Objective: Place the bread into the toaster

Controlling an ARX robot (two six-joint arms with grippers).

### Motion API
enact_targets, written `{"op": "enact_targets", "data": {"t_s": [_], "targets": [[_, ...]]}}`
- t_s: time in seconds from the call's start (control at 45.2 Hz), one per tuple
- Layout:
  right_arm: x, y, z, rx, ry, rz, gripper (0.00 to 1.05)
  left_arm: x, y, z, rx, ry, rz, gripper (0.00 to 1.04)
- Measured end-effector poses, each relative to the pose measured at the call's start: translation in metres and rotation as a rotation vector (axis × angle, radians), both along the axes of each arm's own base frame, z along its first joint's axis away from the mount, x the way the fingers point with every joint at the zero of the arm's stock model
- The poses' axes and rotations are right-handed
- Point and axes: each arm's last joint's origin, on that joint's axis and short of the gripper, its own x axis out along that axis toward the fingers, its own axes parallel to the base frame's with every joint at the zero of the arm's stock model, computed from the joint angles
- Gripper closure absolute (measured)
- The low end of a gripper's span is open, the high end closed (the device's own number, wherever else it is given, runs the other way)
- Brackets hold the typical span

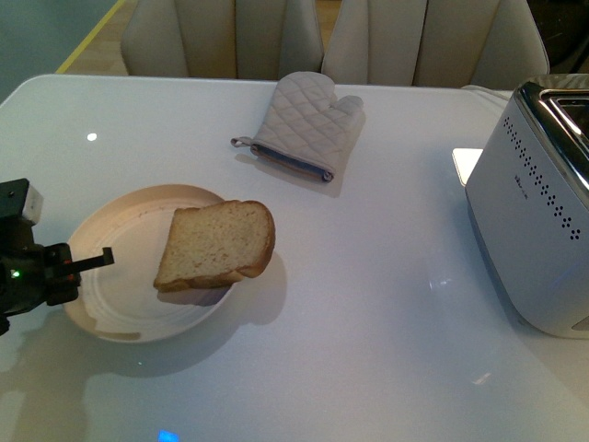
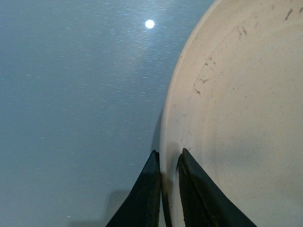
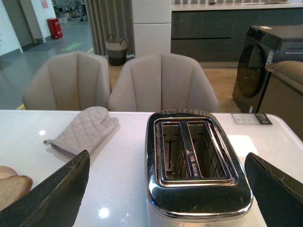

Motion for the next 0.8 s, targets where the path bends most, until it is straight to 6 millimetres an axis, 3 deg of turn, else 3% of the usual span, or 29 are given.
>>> {"op": "enact_targets", "data": {"t_s": [0.332,0.641,0.796], "targets": [[0.000,0.000,0.000,0.000,0.000,0.000,0.09,-0.009,-0.073,0.000,-0.095,0.018,-0.063,1.00],[0.000,0.000,0.000,0.000,0.000,0.000,0.09,-0.017,-0.117,-0.002,-0.135,0.044,-0.090,1.00],[0.000,0.000,0.000,0.000,0.000,0.000,0.09,-0.018,-0.128,-0.002,-0.158,0.046,-0.082,1.00]]}}
